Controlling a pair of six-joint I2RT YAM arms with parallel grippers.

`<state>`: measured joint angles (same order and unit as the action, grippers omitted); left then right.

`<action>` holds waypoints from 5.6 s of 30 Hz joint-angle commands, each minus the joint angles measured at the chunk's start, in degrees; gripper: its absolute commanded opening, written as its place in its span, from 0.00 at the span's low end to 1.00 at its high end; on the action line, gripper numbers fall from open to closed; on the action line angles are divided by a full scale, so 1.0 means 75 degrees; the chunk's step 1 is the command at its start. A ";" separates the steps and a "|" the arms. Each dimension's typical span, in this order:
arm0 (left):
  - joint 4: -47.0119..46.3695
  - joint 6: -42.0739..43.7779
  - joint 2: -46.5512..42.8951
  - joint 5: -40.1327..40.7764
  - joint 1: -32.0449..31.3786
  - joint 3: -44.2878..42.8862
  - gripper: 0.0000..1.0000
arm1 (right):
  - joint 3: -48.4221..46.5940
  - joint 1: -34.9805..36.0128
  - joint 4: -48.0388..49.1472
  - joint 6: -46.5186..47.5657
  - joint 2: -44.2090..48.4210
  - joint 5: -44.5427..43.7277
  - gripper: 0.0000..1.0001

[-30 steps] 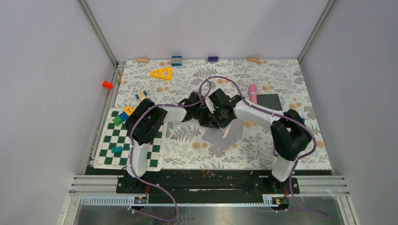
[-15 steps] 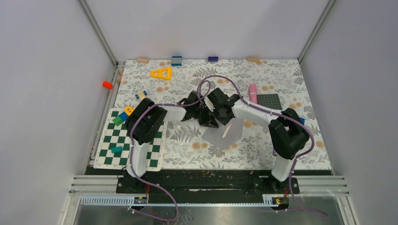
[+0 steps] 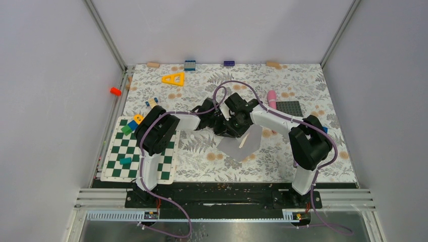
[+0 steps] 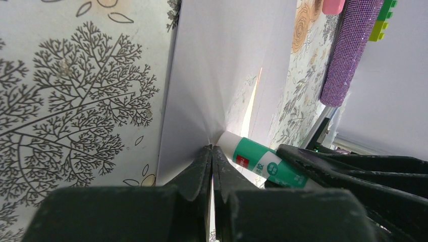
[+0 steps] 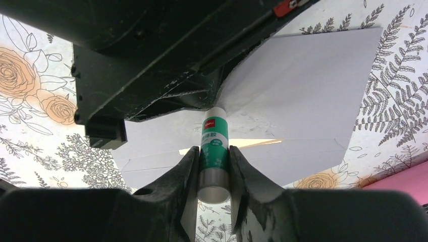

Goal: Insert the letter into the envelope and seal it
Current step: Paint the envelope at the center of the board, then place the solid glue at the center of the board.

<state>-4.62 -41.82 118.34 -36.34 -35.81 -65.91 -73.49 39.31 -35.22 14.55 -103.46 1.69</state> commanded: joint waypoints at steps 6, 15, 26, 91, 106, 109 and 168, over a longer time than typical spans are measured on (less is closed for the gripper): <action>0.0258 0.0512 0.0258 0.0849 -0.0285 0.0005 0.00 | -0.0185 0.0114 0.0898 -0.0051 -0.0391 -0.1680 0.00; 0.0242 0.0514 0.0275 0.0829 -0.0287 -0.0011 0.00 | 0.0033 0.0114 0.1363 0.0099 -0.0307 -0.2390 0.00; 0.0248 0.0524 0.0244 0.0834 -0.0287 0.0009 0.00 | -0.0224 0.0104 0.0810 -0.0204 -0.0324 -0.1120 0.00; 0.0219 0.0520 0.0197 0.0792 -0.0287 0.0019 0.00 | -0.0704 0.0112 0.0066 -0.0415 -0.0833 -0.0269 0.00; 0.0212 0.0548 0.0228 0.0789 -0.0287 -0.0013 0.00 | -0.0274 -0.0019 0.0290 0.0398 0.1177 -0.0776 0.00; 0.0203 0.0576 0.0186 0.0806 -0.0279 -0.0006 0.00 | -0.0195 -0.0140 0.0062 0.0541 0.1716 -0.0320 0.00; -0.7734 -0.2093 -0.1575 -0.4224 0.0168 0.1225 0.55 | -0.2210 -0.3600 -0.3664 0.1359 -0.0001 0.8540 0.00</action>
<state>-64.84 -62.87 108.16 -65.93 -32.73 -55.88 -88.01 12.25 -61.60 23.79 -103.26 65.47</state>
